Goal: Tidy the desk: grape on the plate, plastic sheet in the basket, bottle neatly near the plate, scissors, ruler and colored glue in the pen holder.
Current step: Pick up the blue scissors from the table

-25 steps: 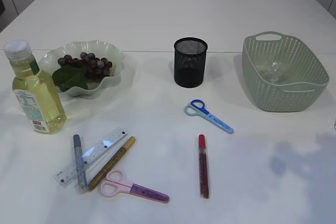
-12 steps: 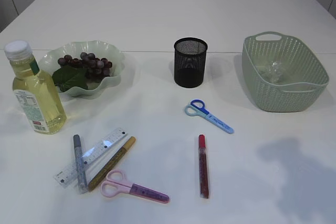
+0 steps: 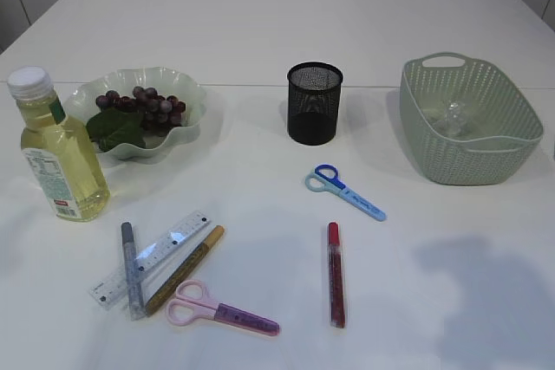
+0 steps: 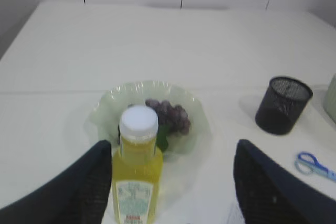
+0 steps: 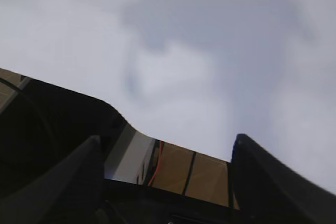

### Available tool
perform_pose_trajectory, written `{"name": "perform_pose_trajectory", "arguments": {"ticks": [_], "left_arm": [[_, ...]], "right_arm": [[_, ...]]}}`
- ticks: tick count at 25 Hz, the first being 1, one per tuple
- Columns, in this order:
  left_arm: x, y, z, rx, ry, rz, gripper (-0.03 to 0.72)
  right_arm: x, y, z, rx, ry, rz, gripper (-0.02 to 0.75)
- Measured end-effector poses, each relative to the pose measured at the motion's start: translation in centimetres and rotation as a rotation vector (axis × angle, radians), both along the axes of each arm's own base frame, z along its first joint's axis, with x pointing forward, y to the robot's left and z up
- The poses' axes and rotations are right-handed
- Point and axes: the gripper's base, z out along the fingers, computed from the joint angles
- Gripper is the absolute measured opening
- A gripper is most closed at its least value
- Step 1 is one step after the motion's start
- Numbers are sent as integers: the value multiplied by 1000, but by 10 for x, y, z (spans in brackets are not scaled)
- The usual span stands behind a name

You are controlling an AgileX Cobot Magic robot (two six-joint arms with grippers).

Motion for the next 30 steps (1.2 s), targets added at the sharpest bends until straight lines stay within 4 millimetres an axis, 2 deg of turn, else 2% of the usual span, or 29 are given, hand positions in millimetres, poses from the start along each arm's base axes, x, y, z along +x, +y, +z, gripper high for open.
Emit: {"name": "perform_pose_trajectory", "arguments": {"ticks": [6,14,18,22,26,30], "left_arm": [[-15,-4,10,-14,240,-57,501],[-35,-10,31,-26,452,-141,498],[-48,-10,22,11,632,-177,491],[-58,-9,16,35,752,-202,445],[-60,-9,15,40,774,-206,426],[-60,-9,15,38,775,-207,424]], "right_arm": [[-1,6,2,66,12,-16,583],[-1,8,2,83,12,16,583],[1,12,10,130,-10,48,583],[8,16,28,165,-75,87,583],[13,18,39,160,-126,172,583],[29,22,38,151,-100,205,583]]}}
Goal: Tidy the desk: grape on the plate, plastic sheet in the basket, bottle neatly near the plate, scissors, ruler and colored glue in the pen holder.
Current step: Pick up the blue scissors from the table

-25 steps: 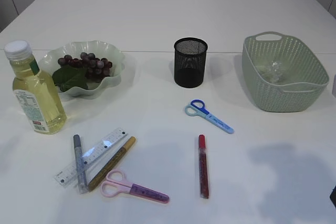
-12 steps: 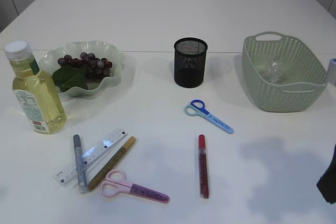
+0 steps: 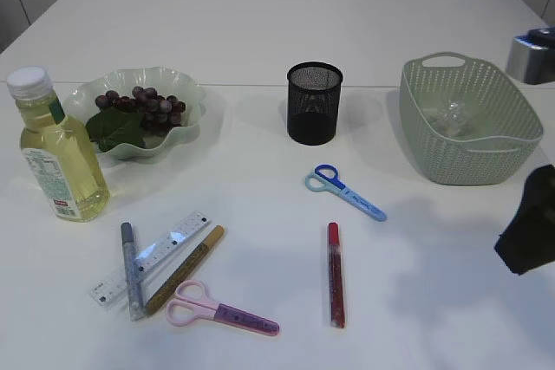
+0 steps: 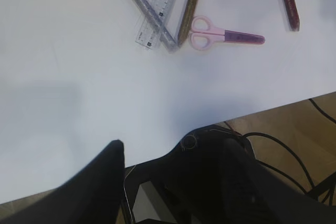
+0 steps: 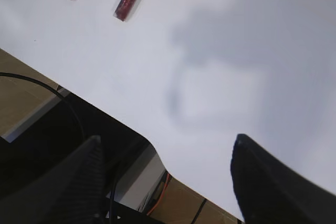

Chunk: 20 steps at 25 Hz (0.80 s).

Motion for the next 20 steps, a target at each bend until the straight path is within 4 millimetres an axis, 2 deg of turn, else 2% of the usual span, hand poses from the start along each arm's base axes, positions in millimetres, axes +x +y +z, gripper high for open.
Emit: {"name": "perform_pose_trajectory", "arguments": {"ticks": [5,14,17,20], "left_arm": [[0,-1,0,-6,1,-1,424],[0,-1,0,-9,2,-2,423],[0,-1,0,-10,2,-2,423],[0,-1,0,-10,2,-2,423]], "right_arm": [[38,9,-7,-19,48,24,583],[124,27,-17,-65,41,81,583],[145,34,-22,-74,28,121,583],[161,46,-36,-109,34,189,583]]}}
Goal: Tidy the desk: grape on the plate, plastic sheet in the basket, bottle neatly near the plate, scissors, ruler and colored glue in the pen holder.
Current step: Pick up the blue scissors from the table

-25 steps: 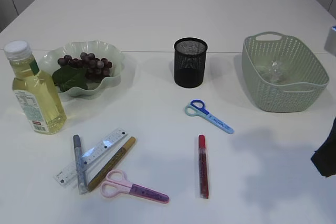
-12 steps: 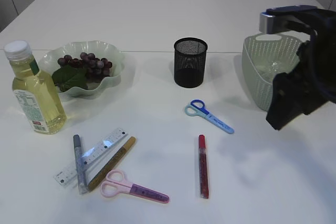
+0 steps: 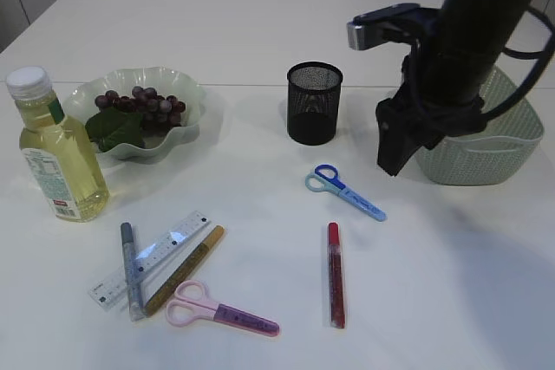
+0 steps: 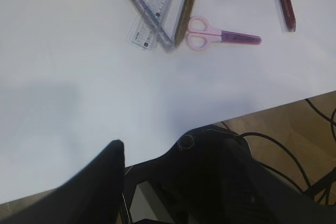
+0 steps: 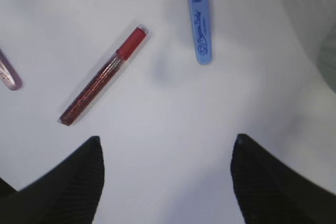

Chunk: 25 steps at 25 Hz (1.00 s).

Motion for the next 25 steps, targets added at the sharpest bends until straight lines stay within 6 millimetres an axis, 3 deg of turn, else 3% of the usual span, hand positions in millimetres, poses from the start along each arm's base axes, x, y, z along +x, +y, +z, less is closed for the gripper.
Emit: {"name": "perform_pose_trajectory", "arguments": {"ticks": [6,12,25], "left_arm": [[0,0,0,-2,0,0,423],[-1,-2,1,-27,5,-5,421],[-1,-5,1,-56,10,-10,414]], "right_arm": [[27,23,-38,-102,29,118,583],[55,33,-67,-122,38,169,583],[74,36,-111,-169,88,224,583]]}}
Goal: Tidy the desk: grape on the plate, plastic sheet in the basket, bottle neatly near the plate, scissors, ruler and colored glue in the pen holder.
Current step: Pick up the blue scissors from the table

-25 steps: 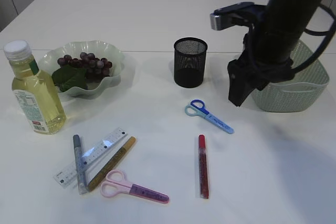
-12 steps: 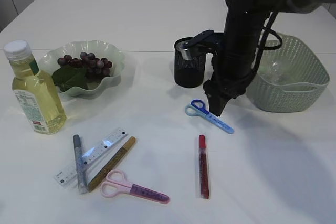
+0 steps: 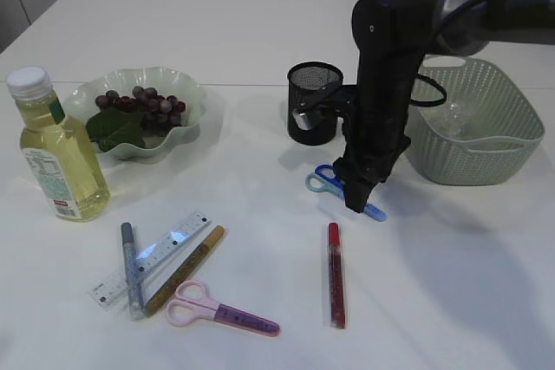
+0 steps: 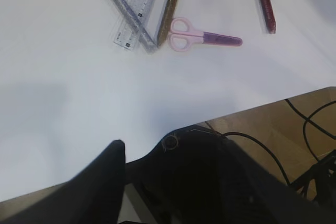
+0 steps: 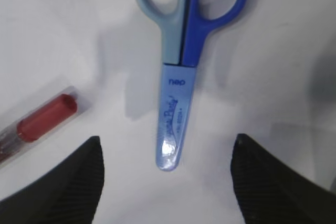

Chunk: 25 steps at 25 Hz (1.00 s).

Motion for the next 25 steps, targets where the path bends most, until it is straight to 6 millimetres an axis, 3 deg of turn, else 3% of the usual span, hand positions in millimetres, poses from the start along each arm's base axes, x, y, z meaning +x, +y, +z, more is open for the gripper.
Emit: {"name": "perform_pose_trajectory", "arguments": {"ticks": [5,25], "left_arm": [[0,-1,0,-12,2,-2,414],[-1,-3,1,-38,7,-6,375]], "right_arm": [[2,0,-16,-16,29,4,583],[2,2,-21,-4,46,-9,583]]}}
